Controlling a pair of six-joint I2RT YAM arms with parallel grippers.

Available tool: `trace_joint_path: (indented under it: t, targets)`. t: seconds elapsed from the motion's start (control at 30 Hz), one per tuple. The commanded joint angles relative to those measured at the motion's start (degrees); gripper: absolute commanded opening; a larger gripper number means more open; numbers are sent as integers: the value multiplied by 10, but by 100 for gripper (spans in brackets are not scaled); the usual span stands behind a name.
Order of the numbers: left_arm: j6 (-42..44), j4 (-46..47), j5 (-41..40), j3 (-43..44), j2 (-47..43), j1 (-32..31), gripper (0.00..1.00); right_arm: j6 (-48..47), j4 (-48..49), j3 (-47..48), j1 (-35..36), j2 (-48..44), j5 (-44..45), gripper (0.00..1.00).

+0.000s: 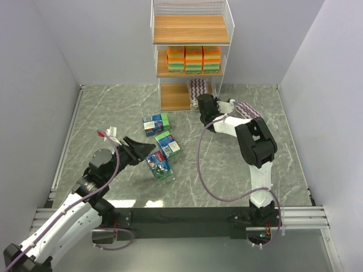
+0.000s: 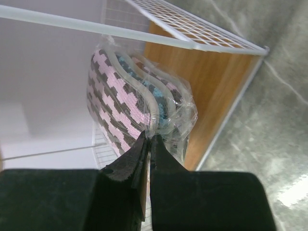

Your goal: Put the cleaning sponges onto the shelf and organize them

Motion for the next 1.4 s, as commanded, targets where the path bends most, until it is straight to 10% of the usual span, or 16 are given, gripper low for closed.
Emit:
trace_joint_path:
  t: [0.0, 0.5, 0.7, 0.83, 1.13, 1.37]
  targets:
    - [-1, 11, -1, 2, -3, 2, 58, 31, -24, 27, 5, 19, 39, 0]
    - [-3, 0, -7, 6, -10, 2, 58, 32, -13, 80, -6, 62, 39, 0]
    - [-8, 12, -6, -2, -4, 2, 58, 23, 35, 32, -8, 44, 29, 37]
    - [-7, 11, -2, 3, 5, 2, 58, 3, 137, -28, -8, 14, 2, 89]
    - [-12, 36, -4, -10, 9, 3, 58, -65, 291, -281, 18, -182, -57, 95]
    - [-12, 95, 6, -19, 45, 4, 58, -203, -31, -356, -24, -383, -47, 100]
